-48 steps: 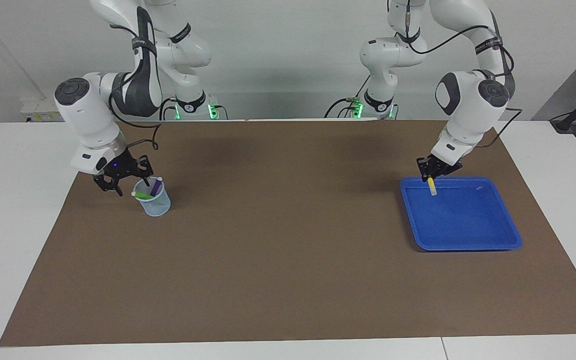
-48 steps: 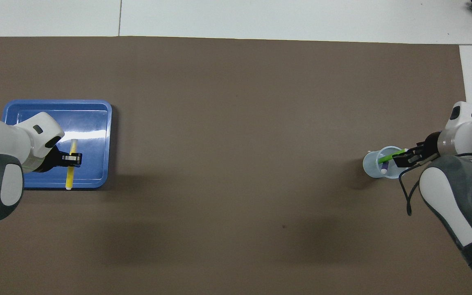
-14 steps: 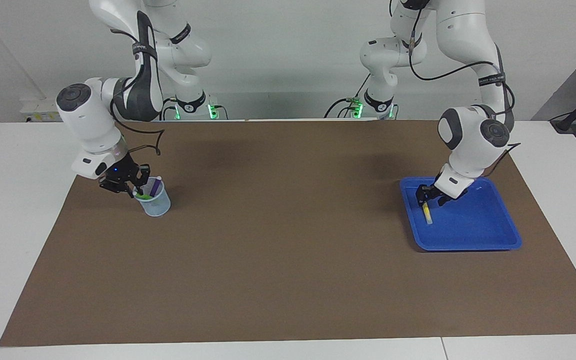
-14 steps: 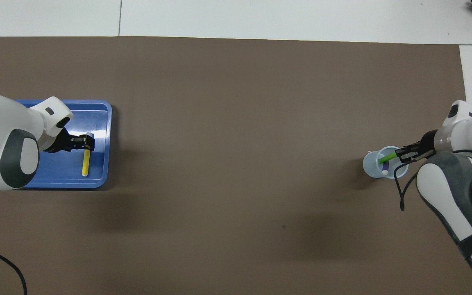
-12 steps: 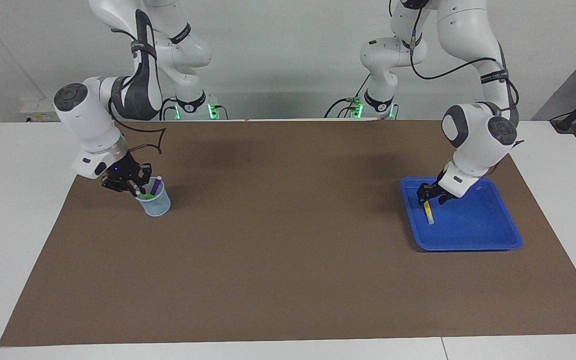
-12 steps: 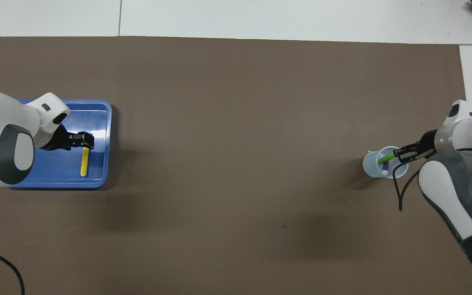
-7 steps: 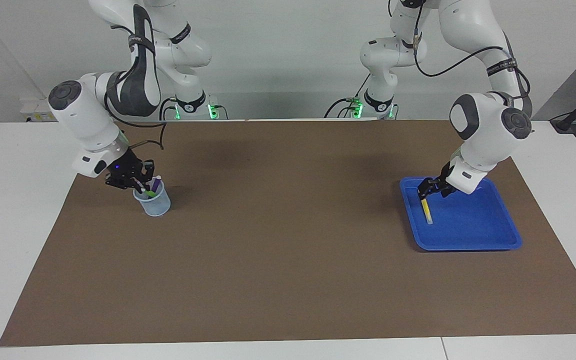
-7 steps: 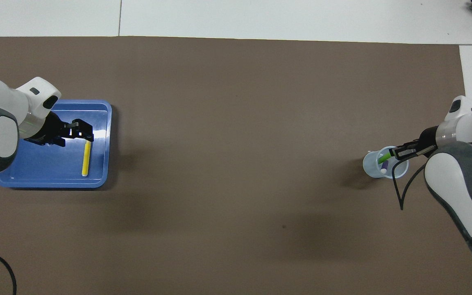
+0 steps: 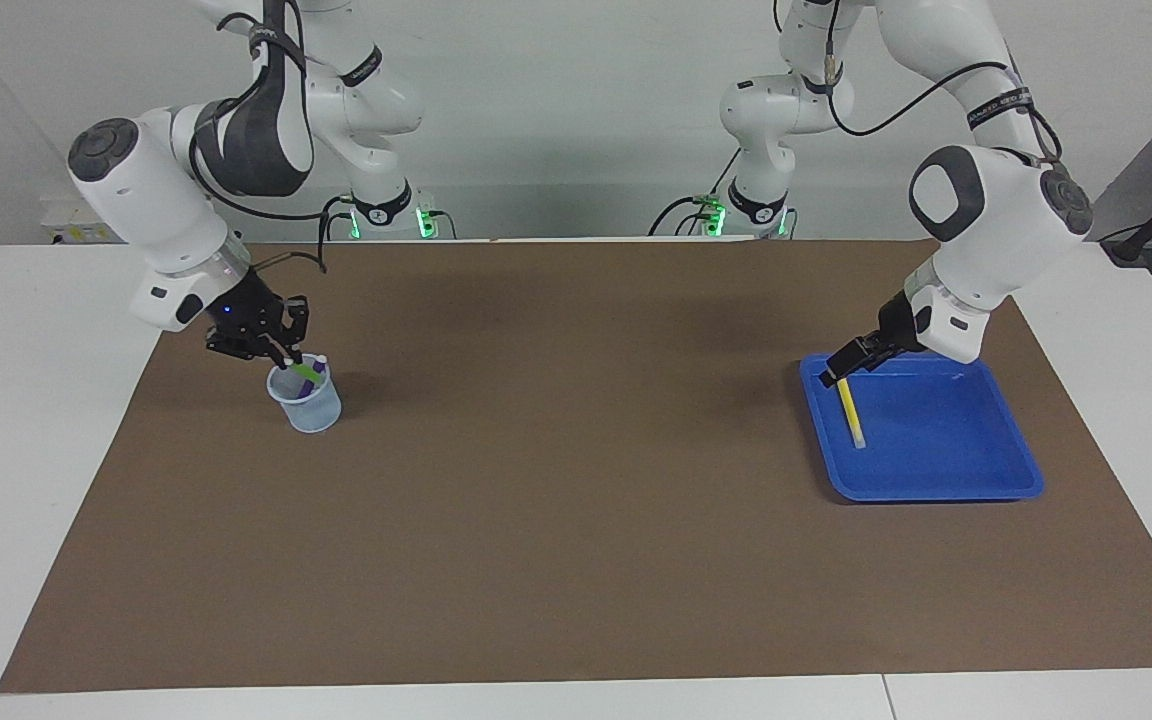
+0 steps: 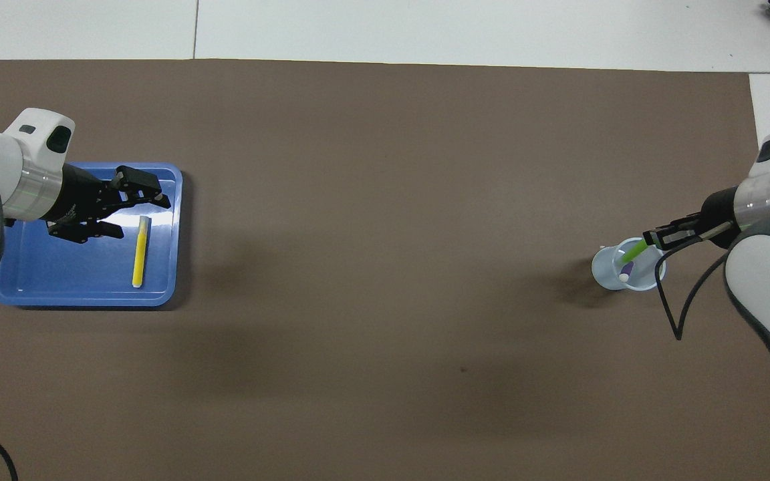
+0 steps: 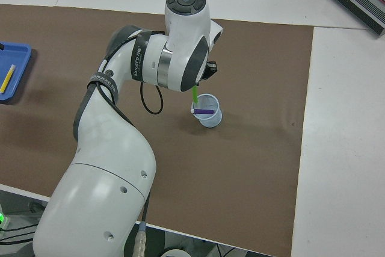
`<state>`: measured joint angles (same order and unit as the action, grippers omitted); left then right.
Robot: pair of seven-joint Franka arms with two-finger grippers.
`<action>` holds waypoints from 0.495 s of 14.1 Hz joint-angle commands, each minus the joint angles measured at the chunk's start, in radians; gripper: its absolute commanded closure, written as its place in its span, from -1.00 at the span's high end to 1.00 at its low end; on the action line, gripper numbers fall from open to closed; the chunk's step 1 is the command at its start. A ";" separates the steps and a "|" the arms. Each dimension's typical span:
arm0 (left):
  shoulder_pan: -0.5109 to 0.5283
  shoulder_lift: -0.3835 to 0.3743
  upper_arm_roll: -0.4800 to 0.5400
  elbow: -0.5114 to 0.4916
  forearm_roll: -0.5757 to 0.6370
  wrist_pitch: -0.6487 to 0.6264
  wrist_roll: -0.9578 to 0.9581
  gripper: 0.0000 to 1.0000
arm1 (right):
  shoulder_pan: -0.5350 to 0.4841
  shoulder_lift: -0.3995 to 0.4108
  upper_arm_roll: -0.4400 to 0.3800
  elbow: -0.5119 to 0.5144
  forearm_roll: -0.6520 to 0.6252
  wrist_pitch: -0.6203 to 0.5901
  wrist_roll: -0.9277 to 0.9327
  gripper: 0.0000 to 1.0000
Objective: Right arm passes pens to left for tray arrangement
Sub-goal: 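Lift the green pen from the cup while the left gripper rises from the tray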
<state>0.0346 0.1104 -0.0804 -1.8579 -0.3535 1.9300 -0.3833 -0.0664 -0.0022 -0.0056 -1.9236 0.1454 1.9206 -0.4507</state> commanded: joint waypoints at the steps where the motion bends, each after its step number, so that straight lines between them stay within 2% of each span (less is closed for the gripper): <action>1: -0.013 -0.031 -0.008 -0.003 -0.088 -0.005 -0.156 1.00 | 0.028 -0.001 0.007 0.069 0.002 -0.043 0.027 -1.00; 3: -0.016 -0.049 -0.028 -0.003 -0.099 0.003 -0.264 1.00 | 0.033 -0.001 0.009 0.103 0.011 -0.052 0.040 -1.00; 7: -0.039 -0.110 -0.044 -0.018 -0.212 0.036 -0.475 1.00 | 0.031 0.005 0.056 0.146 0.060 -0.095 0.286 -1.00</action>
<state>0.0250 0.0419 -0.1351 -1.8559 -0.5251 1.9393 -0.7535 -0.0281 -0.0048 0.0279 -1.8022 0.1576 1.8503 -0.2689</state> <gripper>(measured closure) 0.000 0.819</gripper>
